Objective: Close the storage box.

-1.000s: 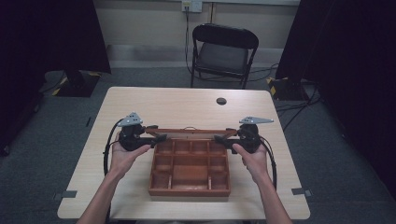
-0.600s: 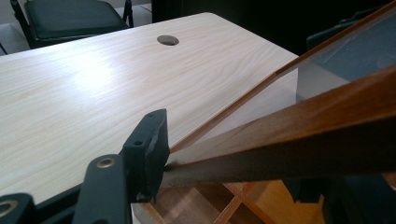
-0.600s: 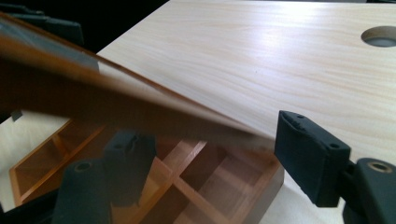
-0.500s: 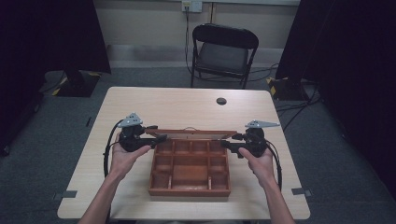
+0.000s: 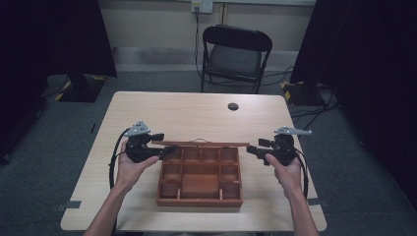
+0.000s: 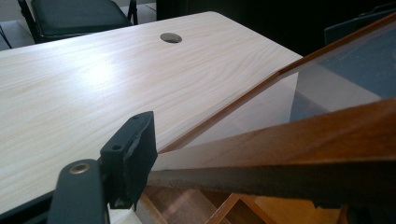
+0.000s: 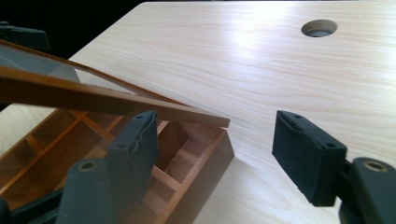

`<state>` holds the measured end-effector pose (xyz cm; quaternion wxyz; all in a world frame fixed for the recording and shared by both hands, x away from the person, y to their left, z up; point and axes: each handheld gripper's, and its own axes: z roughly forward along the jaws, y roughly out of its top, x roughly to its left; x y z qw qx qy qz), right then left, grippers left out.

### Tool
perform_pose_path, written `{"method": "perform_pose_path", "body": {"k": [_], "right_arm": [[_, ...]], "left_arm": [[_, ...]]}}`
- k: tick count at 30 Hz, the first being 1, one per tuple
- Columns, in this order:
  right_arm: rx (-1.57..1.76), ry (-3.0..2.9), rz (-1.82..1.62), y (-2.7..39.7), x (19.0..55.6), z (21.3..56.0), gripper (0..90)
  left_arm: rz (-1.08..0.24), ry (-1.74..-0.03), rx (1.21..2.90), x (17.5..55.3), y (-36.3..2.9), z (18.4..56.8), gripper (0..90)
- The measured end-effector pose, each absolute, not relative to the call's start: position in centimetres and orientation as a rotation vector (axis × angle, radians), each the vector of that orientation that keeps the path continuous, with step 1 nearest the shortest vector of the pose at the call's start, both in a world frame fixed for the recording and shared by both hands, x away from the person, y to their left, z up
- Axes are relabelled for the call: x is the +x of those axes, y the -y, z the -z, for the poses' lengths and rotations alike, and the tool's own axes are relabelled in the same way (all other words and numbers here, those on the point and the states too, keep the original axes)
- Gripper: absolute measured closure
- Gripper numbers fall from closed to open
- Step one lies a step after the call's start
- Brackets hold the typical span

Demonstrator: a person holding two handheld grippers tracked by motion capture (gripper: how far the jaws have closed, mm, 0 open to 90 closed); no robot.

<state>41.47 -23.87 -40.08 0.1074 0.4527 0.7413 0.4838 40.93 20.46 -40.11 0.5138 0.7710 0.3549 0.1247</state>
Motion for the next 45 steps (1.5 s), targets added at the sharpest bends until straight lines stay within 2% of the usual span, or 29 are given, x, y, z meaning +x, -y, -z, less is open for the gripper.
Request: {"method": "perform_pose_path", "body": {"k": [12, 17, 24, 35, 45], "right_arm": [[1.305, -2.175, -1.46, 23.5, 41.9, 38.0, 34.3], [1.239, -2.19, -1.539, 22.2, 41.9, 36.6, 44.9], [1.138, -2.281, -1.558, 19.9, 41.5, 35.3, 52.1], [0.99, -2.424, -1.606, 16.9, 39.8, 32.9, 56.1], [0.863, -2.623, -1.593, 13.7, 39.2, 32.2, 61.8]], "left_arm": [[-0.324, -0.837, 1.875, 39.4, -20.4, 41.1, 22.7], [-0.333, -0.839, 1.864, 38.9, -20.4, 41.6, 21.6], [-0.342, -0.816, 1.864, 38.5, -20.4, 41.3, 21.5], [-0.366, -0.807, 1.859, 37.7, -20.4, 41.4, 21.2], [-0.368, -0.795, 1.856, 37.4, -20.5, 41.3, 20.9]]}}
